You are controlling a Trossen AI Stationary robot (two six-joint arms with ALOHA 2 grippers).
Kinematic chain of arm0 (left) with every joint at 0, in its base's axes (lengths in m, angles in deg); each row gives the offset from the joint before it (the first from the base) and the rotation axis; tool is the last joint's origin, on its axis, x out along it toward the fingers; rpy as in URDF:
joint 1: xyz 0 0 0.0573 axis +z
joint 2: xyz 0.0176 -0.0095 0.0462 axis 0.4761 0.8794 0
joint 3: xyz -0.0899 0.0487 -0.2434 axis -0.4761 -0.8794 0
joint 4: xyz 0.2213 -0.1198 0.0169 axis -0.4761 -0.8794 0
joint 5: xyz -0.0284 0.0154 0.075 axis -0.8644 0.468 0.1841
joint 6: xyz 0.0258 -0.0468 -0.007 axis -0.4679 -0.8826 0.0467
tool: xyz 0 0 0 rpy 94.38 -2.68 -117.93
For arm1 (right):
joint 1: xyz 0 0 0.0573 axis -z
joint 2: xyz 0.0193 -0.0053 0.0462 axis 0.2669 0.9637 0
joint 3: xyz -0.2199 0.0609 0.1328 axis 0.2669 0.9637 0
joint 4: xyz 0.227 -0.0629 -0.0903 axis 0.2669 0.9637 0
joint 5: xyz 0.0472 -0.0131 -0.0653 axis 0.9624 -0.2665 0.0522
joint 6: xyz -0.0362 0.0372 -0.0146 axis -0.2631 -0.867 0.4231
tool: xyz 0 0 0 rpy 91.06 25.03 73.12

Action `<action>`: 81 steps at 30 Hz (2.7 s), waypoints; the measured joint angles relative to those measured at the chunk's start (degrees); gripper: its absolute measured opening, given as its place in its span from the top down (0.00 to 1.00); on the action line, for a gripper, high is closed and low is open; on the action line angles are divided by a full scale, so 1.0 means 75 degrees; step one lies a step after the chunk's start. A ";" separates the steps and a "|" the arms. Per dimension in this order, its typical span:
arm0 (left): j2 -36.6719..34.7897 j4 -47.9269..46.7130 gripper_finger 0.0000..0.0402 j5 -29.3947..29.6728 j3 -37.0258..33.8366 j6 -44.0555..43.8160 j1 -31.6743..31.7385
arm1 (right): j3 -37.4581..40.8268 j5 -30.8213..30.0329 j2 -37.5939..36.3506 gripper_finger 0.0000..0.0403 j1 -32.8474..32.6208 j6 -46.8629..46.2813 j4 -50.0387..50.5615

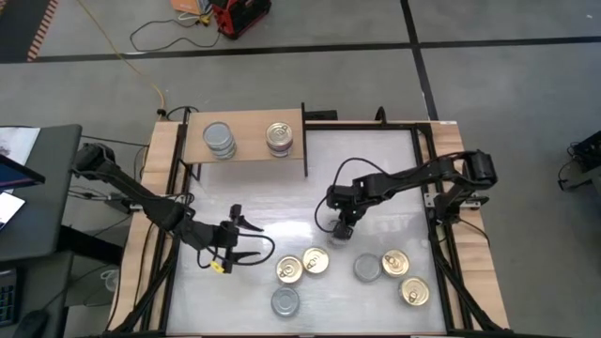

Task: Stack canned seafood by type on shelf
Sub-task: Stack the green-white tuna can on top of the other green-white tuna cans on the shelf

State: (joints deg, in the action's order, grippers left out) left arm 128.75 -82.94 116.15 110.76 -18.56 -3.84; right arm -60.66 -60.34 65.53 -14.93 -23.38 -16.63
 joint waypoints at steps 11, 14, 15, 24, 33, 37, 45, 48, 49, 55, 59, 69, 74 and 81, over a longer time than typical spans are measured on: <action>0.0041 -0.0602 0.31 0.0023 0.0000 -0.0278 0.0000 | 0.0035 -0.0771 -0.0433 0.89 0.0728 0.0286 0.0777; 0.0041 -0.0665 0.31 0.0055 0.0000 -0.0302 -0.0037 | -0.0007 -0.1053 -0.0823 0.82 0.0877 0.0554 0.0948; 0.0041 -0.0667 0.31 0.0083 0.0000 -0.0284 -0.0041 | -0.0075 -0.1129 -0.0963 0.80 0.0914 0.0607 0.1214; 0.0041 -0.0947 0.31 0.0040 0.0000 -0.0518 -0.0044 | -0.0490 -0.1270 -0.2304 0.52 -0.0229 0.0626 0.2469; -0.0098 -0.0938 0.31 0.0442 0.0020 -0.0763 -0.0044 | -0.0496 -0.1560 -0.1740 0.10 -0.1861 -0.1504 0.2238; -0.0522 -0.0678 0.31 0.0283 0.0050 -0.0685 -0.0044 | -0.0493 -0.1672 -0.1244 0.07 -0.2160 -0.2075 0.2235; -0.1928 -0.0983 0.31 0.0103 0.0050 -0.0954 -0.0147 | -0.0487 -0.1681 -0.0454 0.29 -0.2299 -0.2301 0.2582; -0.2432 -0.1386 0.31 0.0194 0.0050 -0.1327 -0.0160 | -0.0487 -0.1682 -0.0402 0.41 -0.2494 -0.2183 0.2568; -0.2583 -0.1551 0.31 0.0319 0.0052 -0.1474 -0.0160 | -0.0487 -0.1723 -0.0402 0.46 -0.2575 -0.2086 0.2571; -0.3275 -0.1912 0.31 0.1644 0.0050 -0.1774 -0.0160 | -0.0566 -0.2573 -0.0400 0.61 -0.3025 -0.1229 0.2601; -0.3310 -0.1939 0.31 0.2026 0.0050 -0.1333 -0.0043 | -0.1053 -0.3909 -0.0400 0.61 -0.3120 -0.0279 0.2517; -0.2022 -0.0393 0.31 0.1135 0.0052 0.1714 0.0363 | -0.2585 -0.6629 -0.0408 0.57 -0.2820 0.5160 -0.1155; -0.1385 0.0425 0.31 0.1614 0.0050 0.2891 0.0303 | -0.2614 -0.6465 -0.0363 0.61 -0.2655 0.6835 -0.2908; -0.0732 0.1786 0.31 0.1800 0.0090 0.4070 0.0303 | -0.2609 -0.6165 -0.0112 0.56 -0.2530 0.7569 -0.3881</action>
State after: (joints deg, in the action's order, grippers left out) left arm 123.26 -69.54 129.65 111.43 11.96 -1.57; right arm -80.22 -106.58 64.70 -33.91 33.39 -45.73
